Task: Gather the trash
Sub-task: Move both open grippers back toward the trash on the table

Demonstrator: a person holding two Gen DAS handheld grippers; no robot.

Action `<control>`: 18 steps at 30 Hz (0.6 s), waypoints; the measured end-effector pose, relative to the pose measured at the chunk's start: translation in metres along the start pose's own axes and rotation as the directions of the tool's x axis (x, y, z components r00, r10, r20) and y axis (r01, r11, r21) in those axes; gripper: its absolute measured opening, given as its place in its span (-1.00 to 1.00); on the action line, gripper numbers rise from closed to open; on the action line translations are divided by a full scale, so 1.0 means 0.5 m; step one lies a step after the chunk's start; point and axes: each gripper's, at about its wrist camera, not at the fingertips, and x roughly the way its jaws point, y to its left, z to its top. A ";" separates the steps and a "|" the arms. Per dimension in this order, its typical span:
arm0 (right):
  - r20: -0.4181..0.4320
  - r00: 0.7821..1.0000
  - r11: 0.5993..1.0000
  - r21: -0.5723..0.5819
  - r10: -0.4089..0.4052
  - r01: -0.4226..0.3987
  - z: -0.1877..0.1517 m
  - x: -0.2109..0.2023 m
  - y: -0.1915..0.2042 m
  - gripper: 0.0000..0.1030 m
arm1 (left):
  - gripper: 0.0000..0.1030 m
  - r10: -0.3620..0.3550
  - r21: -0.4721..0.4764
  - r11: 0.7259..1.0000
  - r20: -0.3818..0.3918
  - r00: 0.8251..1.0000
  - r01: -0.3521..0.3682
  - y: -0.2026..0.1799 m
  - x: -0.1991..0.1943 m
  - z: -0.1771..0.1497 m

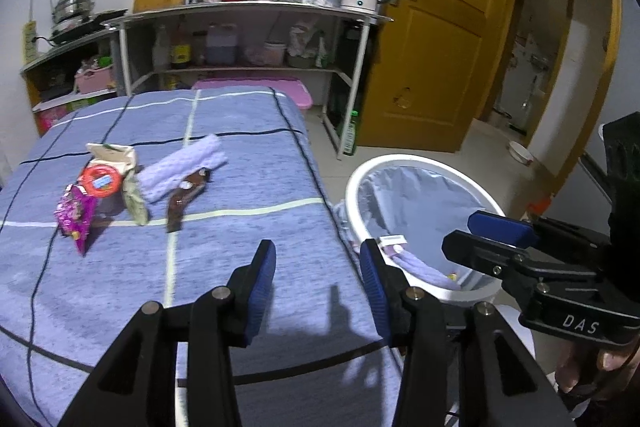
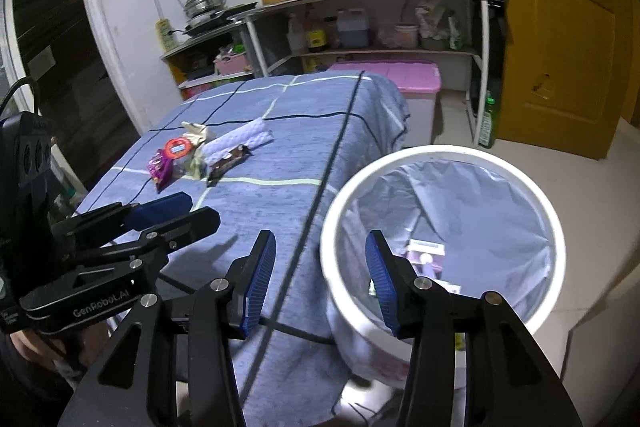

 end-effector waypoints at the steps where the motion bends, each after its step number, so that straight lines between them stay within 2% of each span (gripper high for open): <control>1: -0.001 1.000 1.000 -0.005 0.007 -0.007 0.001 0.003 0.006 -0.07 | -0.11 0.006 -0.005 1.000 0.002 1.000 -0.006 0.007 -0.003 -0.001; 18: -0.063 0.992 0.993 -0.047 0.107 -0.110 0.011 0.071 0.081 0.08 | -0.06 0.115 -0.076 0.991 0.015 0.993 -0.114 0.099 -0.027 -0.019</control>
